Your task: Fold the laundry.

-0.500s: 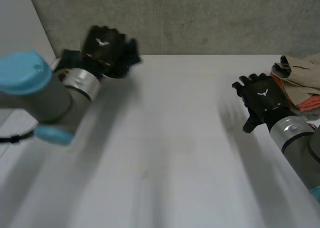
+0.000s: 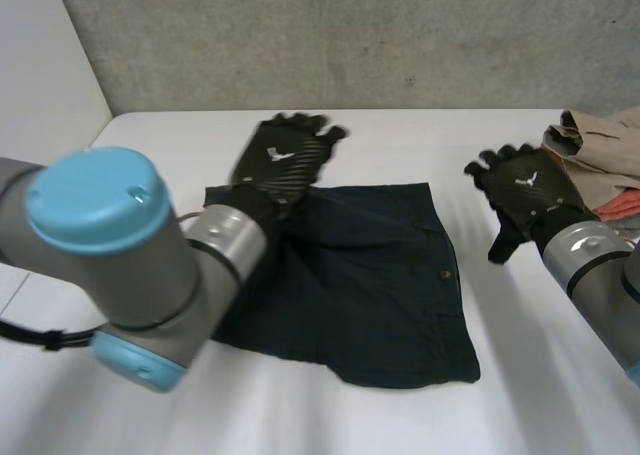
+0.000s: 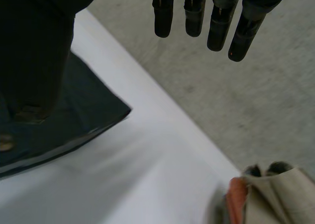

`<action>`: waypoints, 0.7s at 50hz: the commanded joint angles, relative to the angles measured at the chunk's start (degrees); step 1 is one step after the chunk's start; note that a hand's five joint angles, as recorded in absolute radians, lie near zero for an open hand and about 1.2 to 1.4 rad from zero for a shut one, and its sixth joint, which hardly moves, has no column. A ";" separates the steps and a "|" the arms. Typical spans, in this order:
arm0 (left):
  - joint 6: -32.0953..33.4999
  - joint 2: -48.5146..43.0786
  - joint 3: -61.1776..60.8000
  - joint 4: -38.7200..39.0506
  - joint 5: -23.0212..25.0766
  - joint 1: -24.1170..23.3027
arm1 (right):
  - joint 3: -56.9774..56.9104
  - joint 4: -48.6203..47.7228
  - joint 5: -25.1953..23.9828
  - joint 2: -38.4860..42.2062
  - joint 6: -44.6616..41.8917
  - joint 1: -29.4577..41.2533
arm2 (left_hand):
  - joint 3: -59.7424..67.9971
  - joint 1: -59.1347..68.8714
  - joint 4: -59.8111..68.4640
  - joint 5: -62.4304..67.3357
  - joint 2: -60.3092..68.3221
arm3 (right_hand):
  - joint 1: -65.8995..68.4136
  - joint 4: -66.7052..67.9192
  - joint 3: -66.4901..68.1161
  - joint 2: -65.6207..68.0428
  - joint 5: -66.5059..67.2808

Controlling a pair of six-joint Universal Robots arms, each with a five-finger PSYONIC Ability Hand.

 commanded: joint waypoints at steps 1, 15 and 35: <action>0.27 5.05 -6.39 -13.85 -4.04 9.06 | -3.20 20.60 -0.15 -1.04 0.14 2.76 | 4.52 5.05 4.82 3.80 4.88 | -1.60 -3.24 -1.82 -2.71 -3.67; 5.18 10.59 -20.10 -17.02 -4.39 13.19 | 3.12 27.66 -4.02 -1.30 -0.30 7.77 | 17.66 18.19 17.96 16.93 18.01 | -0.34 -1.98 -0.56 -1.45 -2.41; 11.35 5.93 -24.68 -11.31 -1.06 15.48 | 12.26 15.26 -3.58 -0.51 -0.30 9.44 | 17.66 18.19 17.96 16.93 18.01 | 16.64 15.00 16.42 15.53 14.58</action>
